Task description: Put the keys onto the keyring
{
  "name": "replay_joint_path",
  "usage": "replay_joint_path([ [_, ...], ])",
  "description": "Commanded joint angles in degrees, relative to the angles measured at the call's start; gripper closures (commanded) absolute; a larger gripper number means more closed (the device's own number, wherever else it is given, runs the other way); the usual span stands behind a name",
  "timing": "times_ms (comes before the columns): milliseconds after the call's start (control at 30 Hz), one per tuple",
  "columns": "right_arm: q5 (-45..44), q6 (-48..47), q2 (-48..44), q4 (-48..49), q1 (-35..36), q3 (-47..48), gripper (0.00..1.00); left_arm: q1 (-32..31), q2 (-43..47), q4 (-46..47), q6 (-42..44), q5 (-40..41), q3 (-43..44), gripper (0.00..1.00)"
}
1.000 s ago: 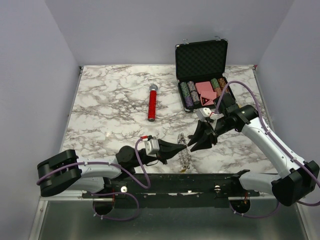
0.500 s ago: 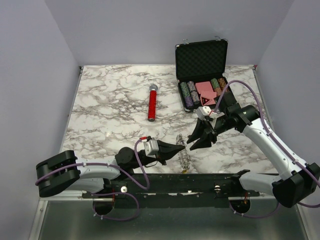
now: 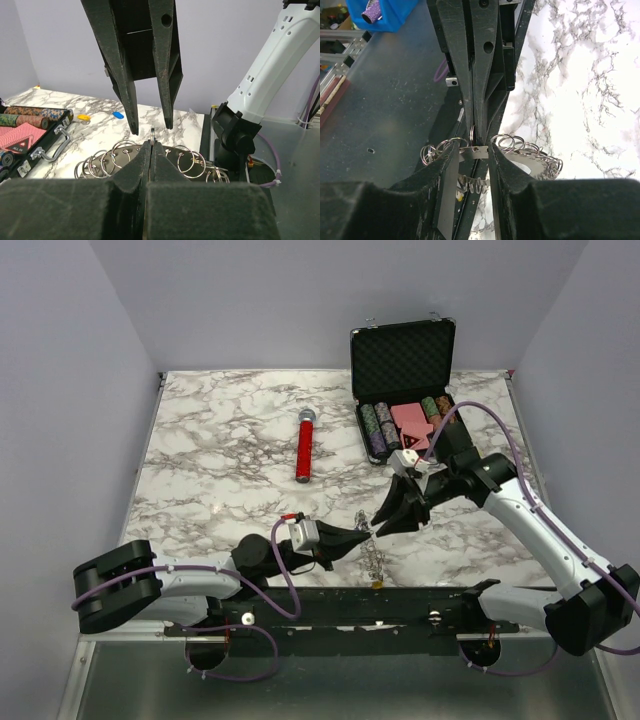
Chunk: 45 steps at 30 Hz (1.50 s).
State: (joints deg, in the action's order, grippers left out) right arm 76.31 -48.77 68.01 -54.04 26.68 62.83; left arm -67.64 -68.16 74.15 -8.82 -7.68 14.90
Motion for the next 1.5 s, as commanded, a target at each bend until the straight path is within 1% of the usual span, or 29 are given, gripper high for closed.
replay_joint_path([
  [0,-0.73,2.46,-1.21,2.89,0.04,-1.48,0.63,-0.57,-0.13,10.40,0.29,1.18,1.36,1.00],
  [233,-0.55,4.12,-1.04,4.38,-0.05,-2.53,0.69,-0.74,-0.39,10.66,0.38,2.41,1.45,1.00],
  [500,-1.34,5.09,-1.39,5.79,0.13,-3.59,0.69,-1.01,-1.18,12.25,0.47,3.38,1.54,1.00],
  [700,-1.43,5.62,-1.39,6.40,0.13,-3.94,0.70,-1.27,-1.10,12.33,0.65,4.08,1.63,1.00],
  [867,-1.26,5.88,-1.39,6.49,0.04,-4.03,0.73,-1.27,-1.18,12.07,0.91,4.34,1.89,1.00],
  [1133,-1.34,6.67,-1.83,7.63,0.22,-5.08,0.73,-1.45,-1.27,11.81,0.91,5.05,2.16,1.00],
  [1233,-1.25,6.85,-1.91,7.64,0.39,-5.08,0.98,-1.62,-1.62,11.90,0.82,5.31,2.16,1.00],
  [1267,-1.08,6.68,-2.00,7.55,0.39,-5.00,1.00,-1.62,-1.71,11.90,0.65,5.31,2.24,1.00],
  [1467,-0.64,5.18,-2.27,5.35,0.48,-4.12,1.00,-1.62,-2.15,11.72,-0.06,4.87,2.33,1.00],
])
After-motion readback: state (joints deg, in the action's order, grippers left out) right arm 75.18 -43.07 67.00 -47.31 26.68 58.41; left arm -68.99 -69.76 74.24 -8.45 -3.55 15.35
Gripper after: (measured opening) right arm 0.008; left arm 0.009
